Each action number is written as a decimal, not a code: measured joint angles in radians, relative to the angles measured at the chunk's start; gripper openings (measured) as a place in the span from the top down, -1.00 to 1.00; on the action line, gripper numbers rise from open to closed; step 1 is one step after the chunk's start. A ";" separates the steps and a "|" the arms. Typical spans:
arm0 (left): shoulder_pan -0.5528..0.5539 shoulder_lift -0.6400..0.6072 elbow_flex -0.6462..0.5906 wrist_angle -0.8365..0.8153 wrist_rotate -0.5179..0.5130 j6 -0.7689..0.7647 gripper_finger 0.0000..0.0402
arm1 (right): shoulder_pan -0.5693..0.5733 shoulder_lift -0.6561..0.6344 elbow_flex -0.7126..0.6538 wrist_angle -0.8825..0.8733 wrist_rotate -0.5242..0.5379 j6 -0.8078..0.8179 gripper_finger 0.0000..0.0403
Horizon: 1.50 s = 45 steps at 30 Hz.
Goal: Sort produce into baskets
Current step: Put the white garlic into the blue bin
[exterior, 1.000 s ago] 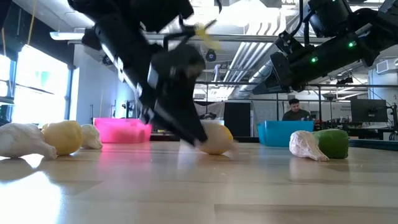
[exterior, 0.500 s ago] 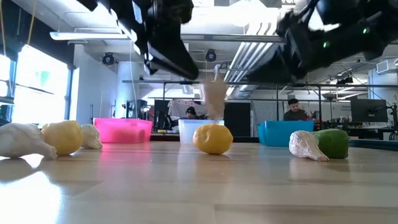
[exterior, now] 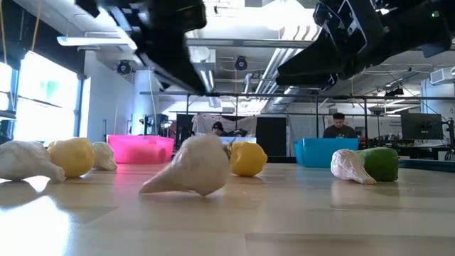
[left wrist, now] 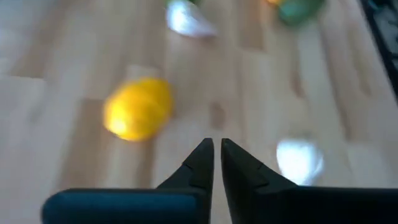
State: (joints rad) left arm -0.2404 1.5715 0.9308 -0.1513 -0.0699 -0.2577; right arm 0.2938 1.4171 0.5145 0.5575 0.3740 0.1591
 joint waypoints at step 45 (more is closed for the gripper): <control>-0.266 0.290 -0.028 0.326 -0.018 0.406 0.03 | 0.134 0.028 0.015 0.001 0.241 0.155 0.04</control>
State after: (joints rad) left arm -0.5059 1.8610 0.9024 0.1746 -0.0876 0.1487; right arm 0.4277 1.4452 0.5297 0.5587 0.6147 0.3145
